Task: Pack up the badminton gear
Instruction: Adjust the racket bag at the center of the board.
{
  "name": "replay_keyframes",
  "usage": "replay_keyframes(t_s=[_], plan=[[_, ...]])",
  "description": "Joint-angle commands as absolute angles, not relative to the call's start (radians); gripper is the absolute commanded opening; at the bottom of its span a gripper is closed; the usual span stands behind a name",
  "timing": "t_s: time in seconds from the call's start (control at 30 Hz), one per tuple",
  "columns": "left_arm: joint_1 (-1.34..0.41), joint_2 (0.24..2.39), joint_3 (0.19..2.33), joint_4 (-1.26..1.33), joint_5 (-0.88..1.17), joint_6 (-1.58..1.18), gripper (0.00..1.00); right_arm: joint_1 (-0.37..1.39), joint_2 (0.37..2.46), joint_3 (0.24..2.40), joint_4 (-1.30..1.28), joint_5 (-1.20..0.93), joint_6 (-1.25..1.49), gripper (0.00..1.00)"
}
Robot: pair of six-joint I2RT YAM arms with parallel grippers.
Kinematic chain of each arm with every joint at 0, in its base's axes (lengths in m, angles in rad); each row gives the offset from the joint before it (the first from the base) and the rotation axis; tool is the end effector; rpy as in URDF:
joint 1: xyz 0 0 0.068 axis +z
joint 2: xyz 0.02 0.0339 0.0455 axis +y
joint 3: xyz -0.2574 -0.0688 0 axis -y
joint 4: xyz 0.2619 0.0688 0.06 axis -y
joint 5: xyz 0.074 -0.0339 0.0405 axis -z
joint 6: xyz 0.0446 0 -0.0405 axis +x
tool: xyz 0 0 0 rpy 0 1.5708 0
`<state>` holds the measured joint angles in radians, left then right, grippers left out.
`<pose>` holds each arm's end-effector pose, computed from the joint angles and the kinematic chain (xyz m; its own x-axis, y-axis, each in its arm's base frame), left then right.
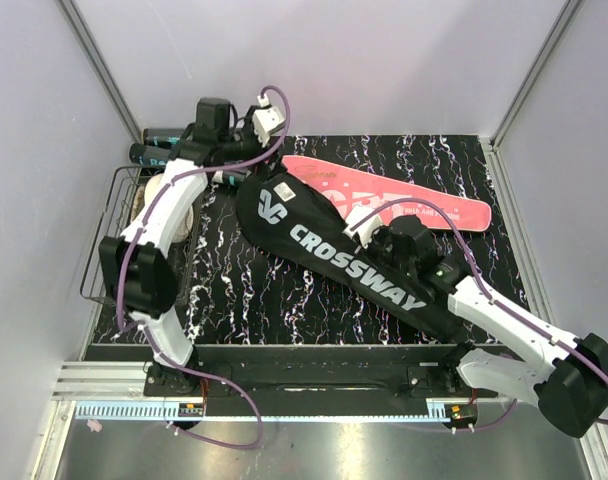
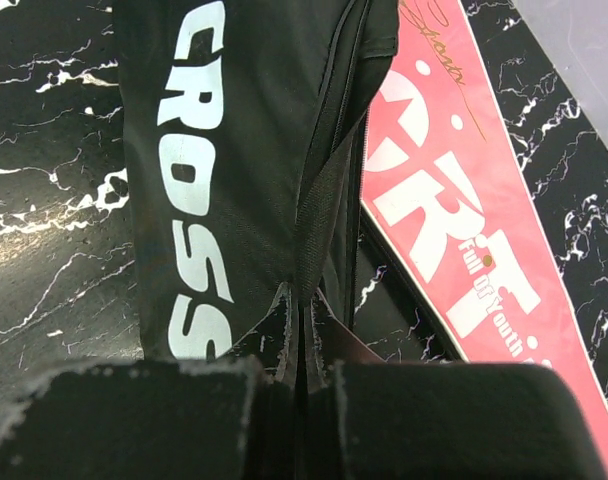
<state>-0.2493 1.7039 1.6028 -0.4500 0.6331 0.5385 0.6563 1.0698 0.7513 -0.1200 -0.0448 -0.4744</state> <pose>0.3951 -0.1278 0.3443 -0.0831 0.4478 -0.8903 0.8503 0.4977 0.1710 0.2137 0.1671 0.2639 -0.0061 -0.5807 -0.8141 -0.7245 0.5637 -0.3967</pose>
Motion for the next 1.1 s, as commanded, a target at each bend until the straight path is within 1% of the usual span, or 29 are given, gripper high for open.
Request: replay_keyframes(t_s=[0.0, 0.07, 0.1, 0.2, 0.4, 0.53, 0.57, 0.6, 0.63, 0.67, 0.77, 0.8, 0.83, 0.87, 0.9, 0.93, 0.97, 1.0, 1.07], plan=[[-0.249, 1.909, 1.942, -0.665, 0.82, 0.776, 0.92, 0.68, 1.005, 0.781, -0.035, 0.02, -0.522, 0.0], [-0.247, 2.017, 2.015, -0.745, 0.905, 0.796, 0.92, 0.681, 1.002, 0.79, -0.055, 0.02, -0.528, 0.0], [-0.248, 2.051, 2.078, -0.773, 0.928, 0.817, 0.93, 0.684, 1.0, 0.799, -0.061, 0.02, -0.529, 0.0], [-0.252, 2.17, 2.178, -0.825, 0.971, 0.827, 0.94, 0.687, 0.999, 0.811, -0.078, 0.015, -0.537, 0.0], [-0.27, 2.284, 2.187, -0.752, 0.994, 0.795, 0.94, 0.692, 0.999, 0.818, -0.092, 0.006, -0.551, 0.0], [-0.27, 2.284, 2.163, -0.817, 1.029, 0.827, 0.91, 0.69, 1.003, 0.815, -0.081, 0.021, -0.56, 0.0], [-0.27, 2.278, 2.149, -0.831, 1.028, 0.839, 0.88, 0.692, 1.003, 0.815, -0.077, 0.025, -0.561, 0.0], [-0.268, 2.27, 2.128, -0.842, 1.029, 0.859, 0.74, 0.692, 1.005, 0.815, -0.074, 0.026, -0.563, 0.0], [-0.267, 2.255, 2.114, -0.845, 1.026, 0.862, 0.69, 0.693, 1.006, 0.813, -0.071, 0.032, -0.563, 0.0], [-0.267, 2.247, 2.099, -0.845, 1.02, 0.867, 0.66, 0.692, 1.006, 0.811, -0.063, 0.035, -0.561, 0.0], [-0.267, 2.223, 2.065, -0.861, 1.005, 0.877, 0.39, 0.692, 0.999, 0.804, -0.051, 0.063, -0.554, 0.0], [-0.267, 2.218, 2.047, -0.861, 1.005, 0.879, 0.36, 0.692, 0.994, 0.802, -0.048, 0.066, -0.554, 0.0], [-0.27, 2.201, 2.036, -0.862, 1.003, 0.885, 0.36, 0.692, 0.982, 0.798, -0.046, 0.069, -0.552, 0.0], [-0.271, 2.195, 2.025, -0.862, 1.005, 0.89, 0.39, 0.692, 0.977, 0.795, -0.035, 0.068, -0.551, 0.0], [-0.275, 2.194, 2.023, -0.862, 1.006, 0.885, 0.46, 0.692, 0.971, 0.79, -0.034, 0.063, -0.551, 0.0], [-0.275, 2.195, 2.025, -0.861, 1.008, 0.881, 0.7, 0.692, 0.965, 0.792, -0.035, 0.057, -0.548, 0.0], [-0.276, 2.198, 2.026, -0.861, 1.005, 0.876, 0.77, 0.692, 0.962, 0.795, -0.038, 0.052, -0.546, 0.0], [-0.285, 2.204, 2.028, -0.861, 0.996, 0.867, 0.8, 0.692, 0.96, 0.796, -0.041, 0.048, -0.543, 0.0], [-0.296, 2.232, 2.034, -0.883, 0.982, 0.871, 0.81, 0.692, 0.954, 0.796, -0.037, 0.048, -0.543, 0.0]])
